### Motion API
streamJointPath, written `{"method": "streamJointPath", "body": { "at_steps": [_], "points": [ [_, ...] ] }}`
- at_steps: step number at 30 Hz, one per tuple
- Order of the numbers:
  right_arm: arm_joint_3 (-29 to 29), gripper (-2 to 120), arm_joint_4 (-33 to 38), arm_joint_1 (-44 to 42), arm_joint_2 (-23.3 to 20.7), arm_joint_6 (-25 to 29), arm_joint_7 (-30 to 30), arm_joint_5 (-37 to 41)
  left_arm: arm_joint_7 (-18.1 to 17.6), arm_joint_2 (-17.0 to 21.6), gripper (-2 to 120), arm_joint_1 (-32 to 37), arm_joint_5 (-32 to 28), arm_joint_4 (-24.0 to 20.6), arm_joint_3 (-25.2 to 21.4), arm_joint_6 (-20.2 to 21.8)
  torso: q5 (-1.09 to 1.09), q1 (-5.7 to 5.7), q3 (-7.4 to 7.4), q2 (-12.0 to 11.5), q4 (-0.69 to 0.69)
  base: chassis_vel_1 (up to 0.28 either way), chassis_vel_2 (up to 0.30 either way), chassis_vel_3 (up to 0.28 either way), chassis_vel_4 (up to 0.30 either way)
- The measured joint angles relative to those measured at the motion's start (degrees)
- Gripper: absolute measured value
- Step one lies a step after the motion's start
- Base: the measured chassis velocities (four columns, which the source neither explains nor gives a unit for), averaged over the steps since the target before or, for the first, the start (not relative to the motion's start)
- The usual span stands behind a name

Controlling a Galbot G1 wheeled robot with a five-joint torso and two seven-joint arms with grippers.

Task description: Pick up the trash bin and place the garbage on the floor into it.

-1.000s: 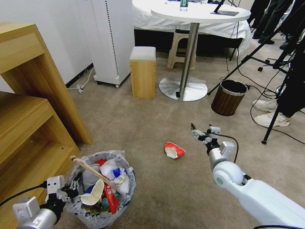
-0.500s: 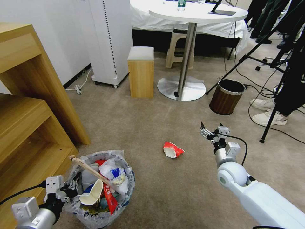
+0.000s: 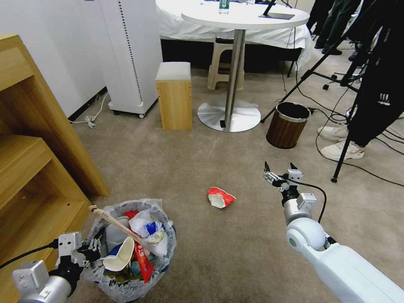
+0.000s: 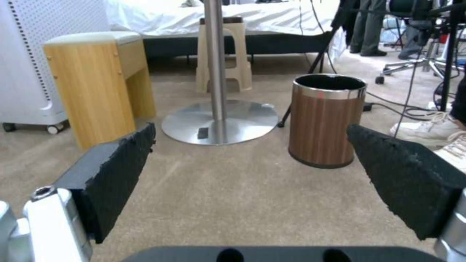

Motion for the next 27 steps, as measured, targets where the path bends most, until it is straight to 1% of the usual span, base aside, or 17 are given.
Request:
{"method": "streamJointPath", "body": {
  "at_steps": [12,19,24,25,27],
  "points": [
    [1.2,100,-0.2,-0.6,1.6,1.0,-0.9,-1.4,0.0,-0.2,1,-0.2,0.0,0.4,0.1,-0.1,0.00,0.00,0.00,0.0,-0.01,-0.002,-0.002,-0.005,-0.002],
    [4.4,100,-0.6,-1.6,4.2,1.5,-1.8,-3.4,0.1,-1.2,1,-0.6,0.8,0.7,0.3,-0.4,0.01,0.00,0.00,0.0,0.01,0.000,0.000,0.000,0.000],
    [5.0,100,-1.0,-1.5,4.8,1.5,-2.3,-3.4,0.0,-1.2,1,-0.9,0.8,0.7,0.4,-0.1,0.00,0.00,0.00,0.0,0.01,0.000,0.000,0.000,0.000],
    [5.1,100,-1.1,-1.5,4.8,1.5,-2.5,-3.5,0.0,-1.1,1,-1.0,0.7,0.7,0.4,-0.1,0.03,0.00,0.00,0.0,0.01,0.000,0.000,0.000,0.000],
    [5.4,100,-1.0,-1.5,4.8,1.5,-2.7,-3.4,0.0,-1.1,1,-1.2,0.5,0.8,0.3,0.0,-0.01,0.00,0.00,0.0,0.01,0.000,0.000,0.000,0.000]
  ]
}}
